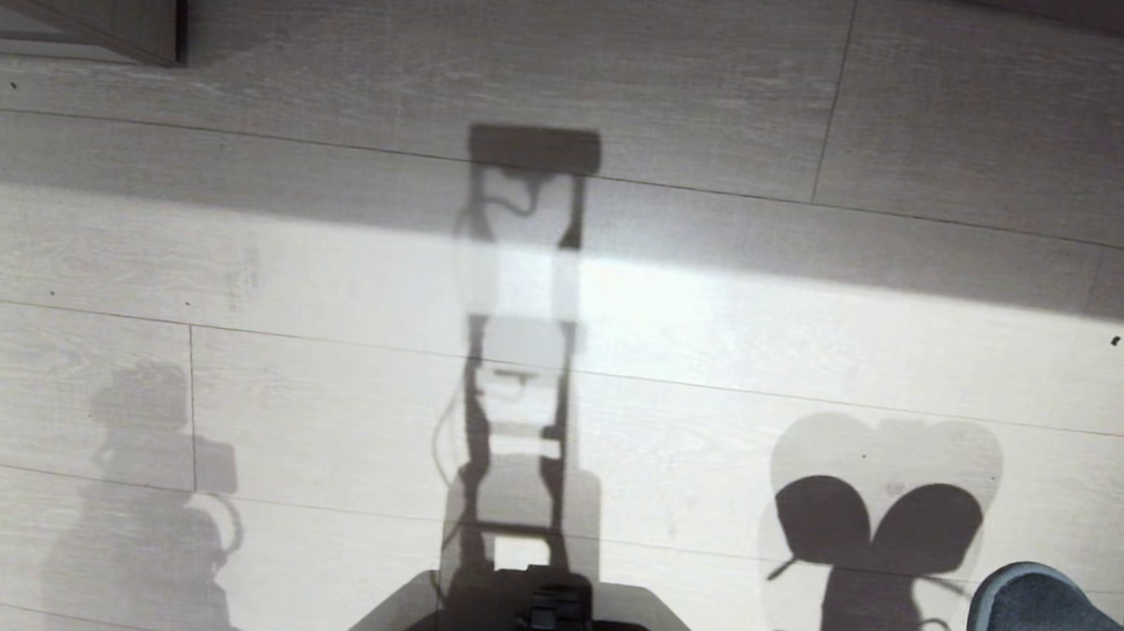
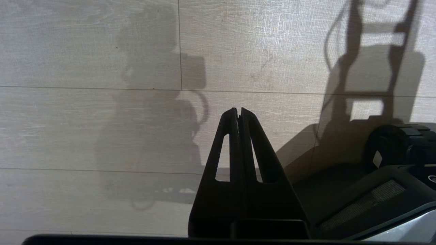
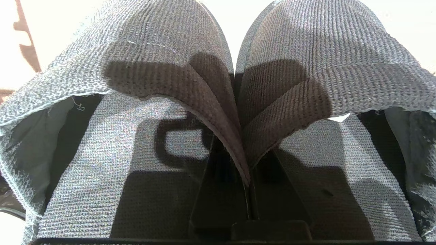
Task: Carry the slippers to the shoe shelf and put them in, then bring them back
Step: Place the slippers on the floor
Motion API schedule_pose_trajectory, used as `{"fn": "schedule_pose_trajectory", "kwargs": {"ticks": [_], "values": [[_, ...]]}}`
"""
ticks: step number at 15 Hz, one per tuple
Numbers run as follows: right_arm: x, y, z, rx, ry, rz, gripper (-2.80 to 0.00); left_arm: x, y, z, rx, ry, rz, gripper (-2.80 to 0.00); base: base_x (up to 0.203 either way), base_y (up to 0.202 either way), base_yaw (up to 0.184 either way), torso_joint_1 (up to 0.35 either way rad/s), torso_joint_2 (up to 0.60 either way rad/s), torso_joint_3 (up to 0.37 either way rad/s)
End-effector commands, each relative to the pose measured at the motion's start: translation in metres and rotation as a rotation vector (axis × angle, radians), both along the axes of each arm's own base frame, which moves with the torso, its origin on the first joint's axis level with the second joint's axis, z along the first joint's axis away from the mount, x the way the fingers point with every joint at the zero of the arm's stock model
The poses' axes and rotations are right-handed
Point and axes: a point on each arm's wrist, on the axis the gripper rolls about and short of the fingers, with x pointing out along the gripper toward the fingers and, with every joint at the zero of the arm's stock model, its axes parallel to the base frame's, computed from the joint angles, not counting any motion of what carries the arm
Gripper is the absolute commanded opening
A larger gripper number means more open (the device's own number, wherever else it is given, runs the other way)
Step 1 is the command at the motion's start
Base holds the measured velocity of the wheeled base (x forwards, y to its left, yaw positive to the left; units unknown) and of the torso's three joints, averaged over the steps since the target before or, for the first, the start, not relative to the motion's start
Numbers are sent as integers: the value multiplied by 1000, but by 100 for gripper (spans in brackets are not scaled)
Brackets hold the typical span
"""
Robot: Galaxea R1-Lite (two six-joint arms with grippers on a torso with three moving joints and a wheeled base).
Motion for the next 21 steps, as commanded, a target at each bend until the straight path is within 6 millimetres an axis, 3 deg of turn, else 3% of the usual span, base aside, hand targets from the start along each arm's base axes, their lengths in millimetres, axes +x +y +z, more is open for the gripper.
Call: {"fn": "schedule_pose_trajectory", "kwargs": {"ticks": [1,6,8,11,13,16,21], "values": [[0,0,0,0,0,-1,-280,0,0,0,0,0,0,-280,0,0,0,7,3,-35],[-2,0,7,-2,-29,13,-280,0,0,0,-2,-5,0,-280,0,0,0,0,0,0],[-5,1,27,-2,-65,35,-280,0,0,0,-3,-5,0,-280,0,0,0,0,0,0],[17,1,63,0,30,45,-280,0,0,0,-3,-5,0,-280,0,0,0,0,0,0],[49,1,85,-3,102,47,-280,0,0,0,-3,-5,0,-280,0,0,0,0,0,0],[116,1,117,-20,113,52,-280,0,0,0,-3,-5,0,-280,0,0,0,0,0,0],[231,4,178,-61,-173,65,-280,0,0,0,-1,-5,0,-280,0,0,0,0,0,0]]}}
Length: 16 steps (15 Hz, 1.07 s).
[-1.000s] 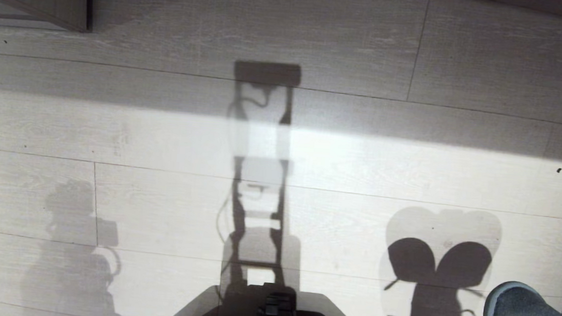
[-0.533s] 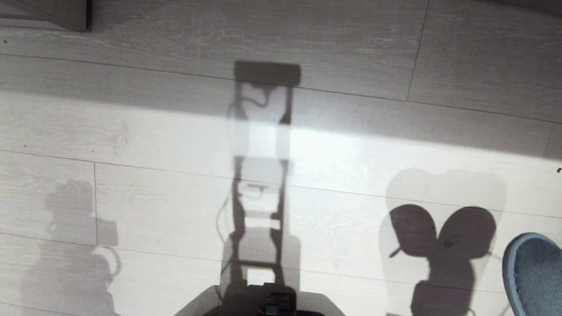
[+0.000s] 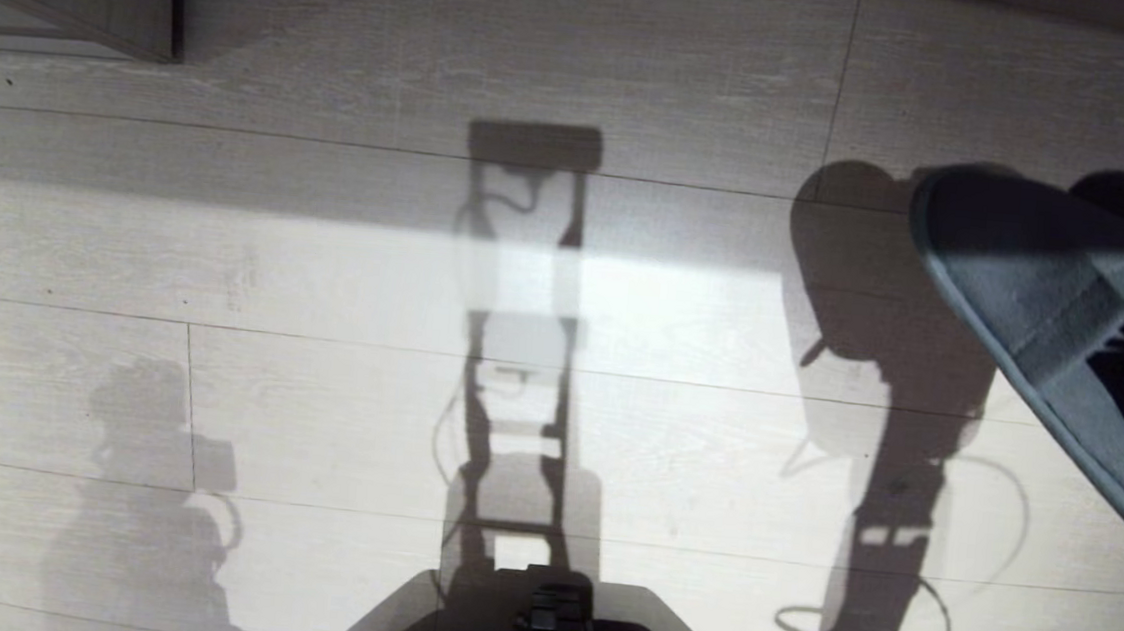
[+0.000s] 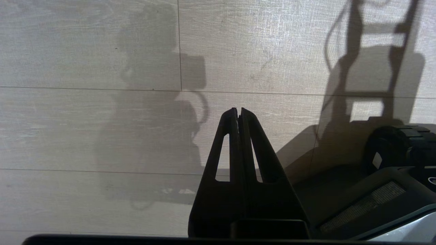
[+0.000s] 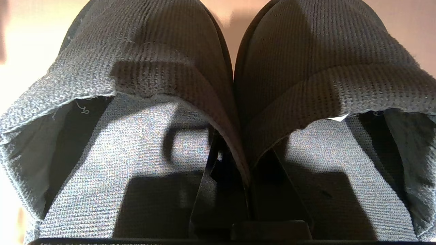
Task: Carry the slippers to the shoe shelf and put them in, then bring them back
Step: Place the slippers on the floor
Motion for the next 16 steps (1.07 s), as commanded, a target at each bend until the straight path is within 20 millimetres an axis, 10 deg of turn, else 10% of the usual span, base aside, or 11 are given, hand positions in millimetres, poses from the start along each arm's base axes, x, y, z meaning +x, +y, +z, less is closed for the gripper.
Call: {"fn": "schedule_pose_trajectory", "kwargs": {"ticks": [1,7,16], "values": [[70,2,6,-2,-72,6,-280,0,0,0,0,-1,0,-280,0,0,0,0,0,0],[151,7,15,68,-361,-61,-280,0,0,0,0,-1,0,-280,0,0,0,0,0,0],[197,16,-29,142,-370,-48,-280,0,0,0,0,-1,0,-280,0,0,0,0,0,0]]}}
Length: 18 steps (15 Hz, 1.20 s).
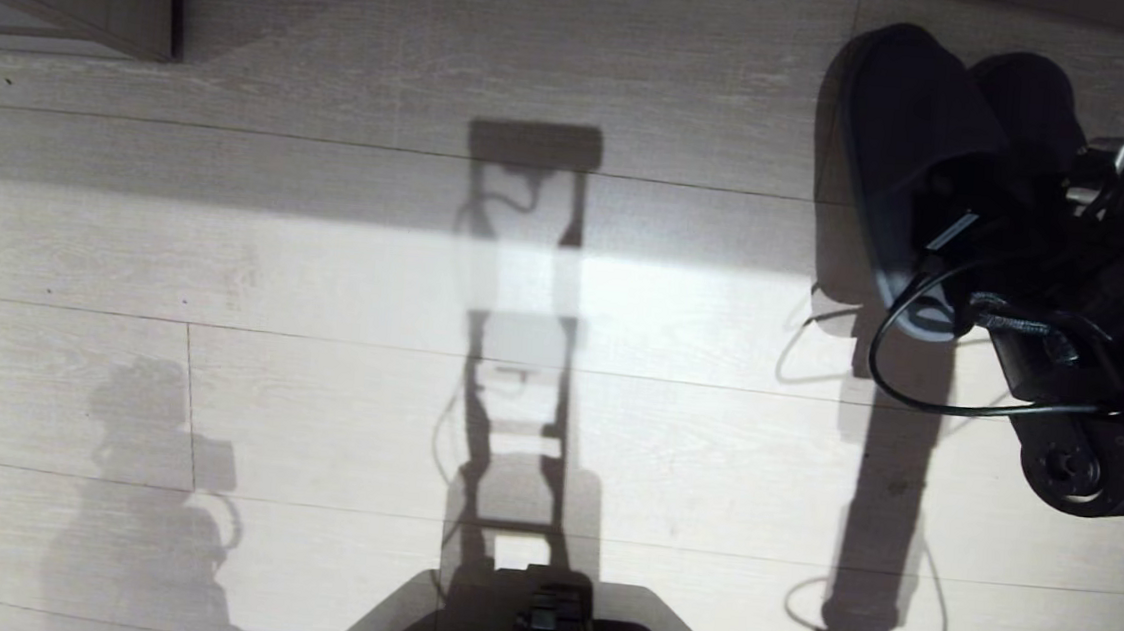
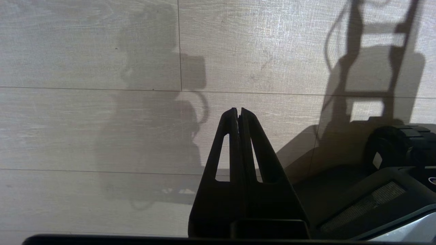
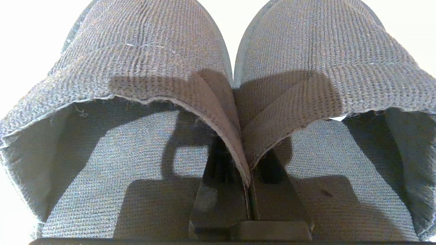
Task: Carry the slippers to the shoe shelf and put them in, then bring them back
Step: Place the slippers on the floor
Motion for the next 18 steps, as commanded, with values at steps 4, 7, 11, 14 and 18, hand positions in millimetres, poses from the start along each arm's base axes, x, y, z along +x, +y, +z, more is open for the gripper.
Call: {"fn": "schedule_pose_trajectory", "kwargs": {"ticks": [4,7,11,14,18], "values": [[14,1,-16,4,33,-5,-280,0,0,0,-1,-1,0,-280,0,0,0,0,0,0],[21,1,-26,1,58,-7,-280,0,0,0,-2,-1,0,-280,0,0,0,0,0,0],[24,1,-32,0,76,-7,0,0,0,0,-2,-1,0,-280,0,0,0,0,0,0],[27,-2,-39,-2,96,-16,0,0,0,0,-3,-1,0,-280,0,0,0,0,0,0],[23,-2,-45,-7,127,-15,0,0,0,0,-3,-1,0,-280,0,0,0,0,0,0]]}}
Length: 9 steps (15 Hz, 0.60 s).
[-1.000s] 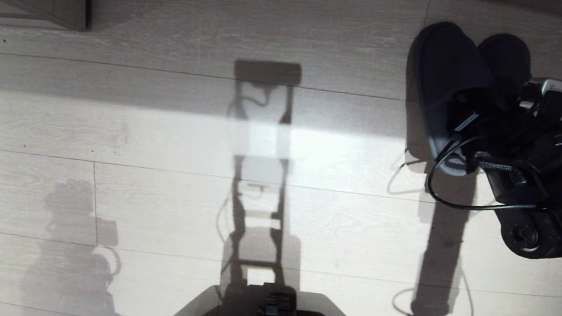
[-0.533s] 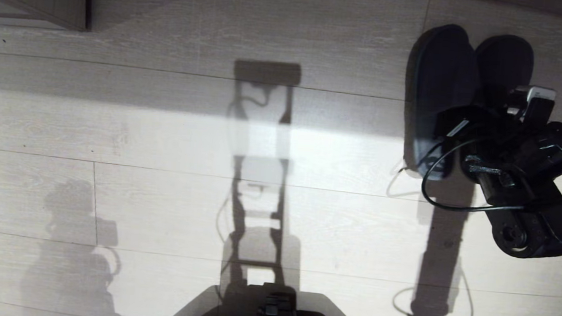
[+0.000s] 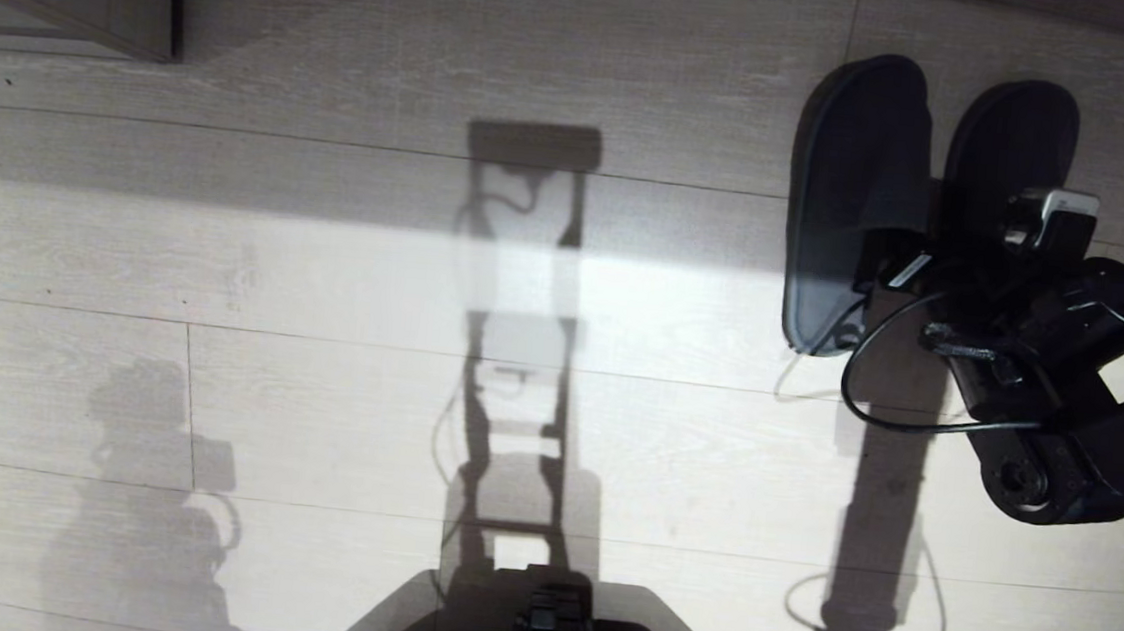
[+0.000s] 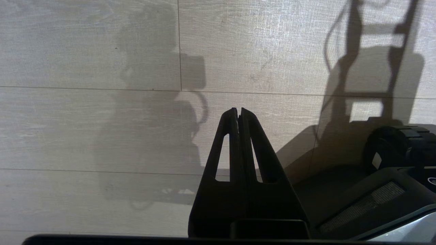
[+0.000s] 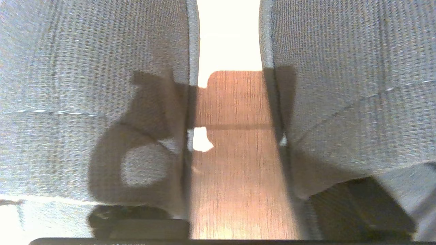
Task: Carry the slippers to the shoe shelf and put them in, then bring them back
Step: Place the slippers on the floor
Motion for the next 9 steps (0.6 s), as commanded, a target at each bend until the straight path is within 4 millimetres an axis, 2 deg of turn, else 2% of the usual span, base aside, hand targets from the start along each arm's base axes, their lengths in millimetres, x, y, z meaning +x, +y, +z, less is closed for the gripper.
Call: {"fn": "schedule_pose_trajectory", "kwargs": {"ticks": [1,9], "values": [[-5,0,-2,-1,11,2,0,0,0,0,-1,-1,0,-280,0,0,0,0,0,0],[-43,-1,18,-15,-10,17,0,0,0,0,-1,-1,0,-280,0,0,0,0,0,0]]}}
